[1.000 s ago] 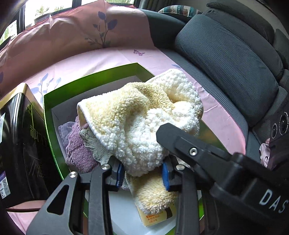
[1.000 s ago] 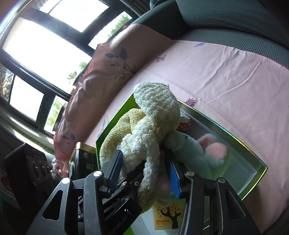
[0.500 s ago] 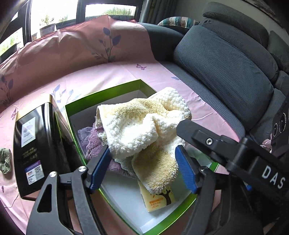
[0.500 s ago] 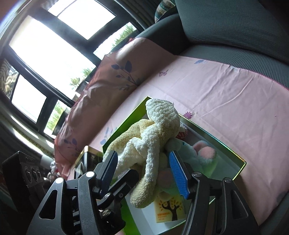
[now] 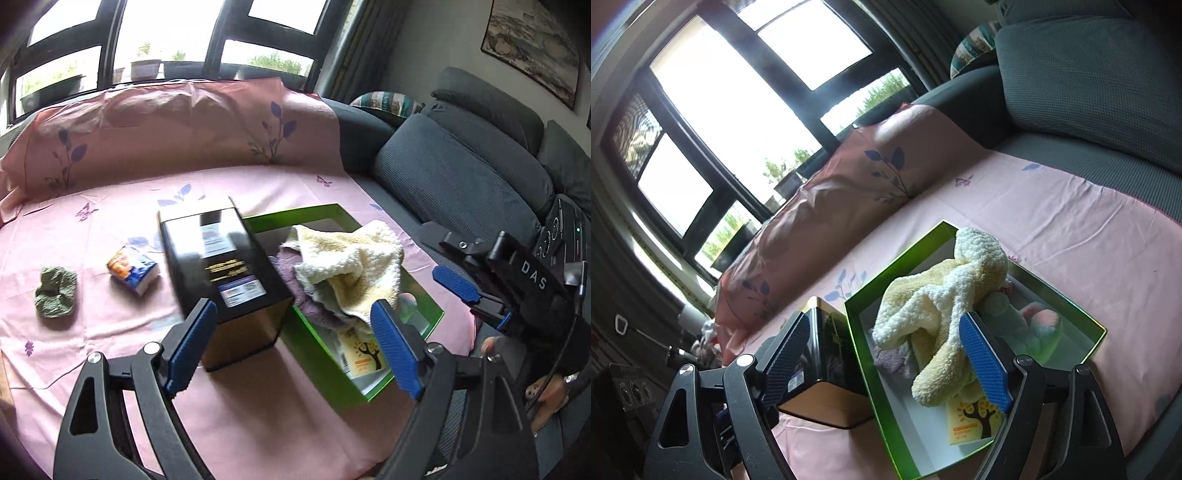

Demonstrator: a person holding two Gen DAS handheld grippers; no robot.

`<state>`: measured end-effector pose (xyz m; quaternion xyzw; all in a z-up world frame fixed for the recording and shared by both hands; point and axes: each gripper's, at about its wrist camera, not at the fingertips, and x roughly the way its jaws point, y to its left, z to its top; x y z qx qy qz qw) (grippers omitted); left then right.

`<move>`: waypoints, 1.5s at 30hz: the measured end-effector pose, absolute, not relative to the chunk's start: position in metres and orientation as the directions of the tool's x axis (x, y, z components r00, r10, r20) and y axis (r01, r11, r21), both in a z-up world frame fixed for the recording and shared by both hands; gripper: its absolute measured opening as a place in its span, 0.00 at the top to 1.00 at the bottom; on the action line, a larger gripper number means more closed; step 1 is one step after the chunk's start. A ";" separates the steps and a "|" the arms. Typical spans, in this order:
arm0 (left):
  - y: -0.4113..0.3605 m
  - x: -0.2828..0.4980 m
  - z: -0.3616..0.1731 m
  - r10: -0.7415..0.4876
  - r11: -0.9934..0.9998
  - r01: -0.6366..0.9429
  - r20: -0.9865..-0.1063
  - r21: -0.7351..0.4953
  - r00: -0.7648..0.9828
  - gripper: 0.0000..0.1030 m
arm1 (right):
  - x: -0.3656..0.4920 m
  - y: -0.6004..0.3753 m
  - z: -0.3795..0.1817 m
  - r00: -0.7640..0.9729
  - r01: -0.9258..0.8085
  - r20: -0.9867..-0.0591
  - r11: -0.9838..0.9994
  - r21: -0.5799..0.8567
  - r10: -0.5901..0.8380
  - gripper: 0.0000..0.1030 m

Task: Organize soft objects
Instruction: 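Move the right gripper back to the blue tissue pack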

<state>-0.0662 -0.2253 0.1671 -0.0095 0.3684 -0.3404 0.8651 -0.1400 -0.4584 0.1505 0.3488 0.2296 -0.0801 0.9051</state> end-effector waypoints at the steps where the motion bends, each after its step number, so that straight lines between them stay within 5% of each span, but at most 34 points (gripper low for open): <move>1: -0.209 -0.066 0.165 -0.587 0.781 0.563 -0.627 -0.271 0.511 0.18 | -0.139 -0.453 0.154 0.884 0.295 -0.467 0.754 0.587 0.017 0.18; 6: -0.125 -0.054 0.149 -0.454 0.886 0.383 -0.648 -0.259 0.611 0.16 | -0.131 -0.411 0.176 0.888 0.236 -0.459 0.831 0.503 0.026 0.18; 9: -0.079 -0.047 0.136 -0.378 0.926 0.264 -0.656 -0.271 0.653 0.01 | -0.120 -0.376 0.186 0.889 0.149 -0.451 0.879 0.452 0.082 0.13; 18: 0.014 -0.016 0.090 -0.284 0.929 0.000 -0.713 -0.370 0.641 0.02 | -0.042 -0.246 0.184 0.764 -0.094 -0.587 0.946 0.311 0.269 0.09; 24: 0.057 -0.010 0.085 -0.213 0.914 -0.119 -0.710 -0.387 0.671 0.02 | 0.064 -0.175 0.159 0.604 -0.103 -0.773 0.981 0.166 0.194 0.09; 28: 0.069 -0.008 0.084 -0.253 0.896 -0.118 -0.711 -0.428 0.656 0.02 | 0.127 -0.157 0.122 0.492 -0.024 -0.870 1.000 -0.012 0.001 0.09; 32: 0.073 -0.005 0.082 -0.244 0.896 -0.135 -0.723 -0.424 0.647 0.02 | 0.164 -0.163 0.089 0.419 0.057 -0.888 0.981 -0.183 -0.190 0.09; 39: 0.066 -0.005 0.082 -0.309 0.892 -0.076 -0.723 -0.446 0.618 0.02 | 0.198 -0.154 0.052 0.294 -0.037 -0.931 0.971 -0.237 -0.216 0.10; 45: 0.067 -0.004 0.080 -0.322 0.888 -0.074 -0.729 -0.453 0.604 0.02 | 0.204 -0.163 0.030 0.226 -0.034 -0.949 0.971 -0.235 -0.221 0.29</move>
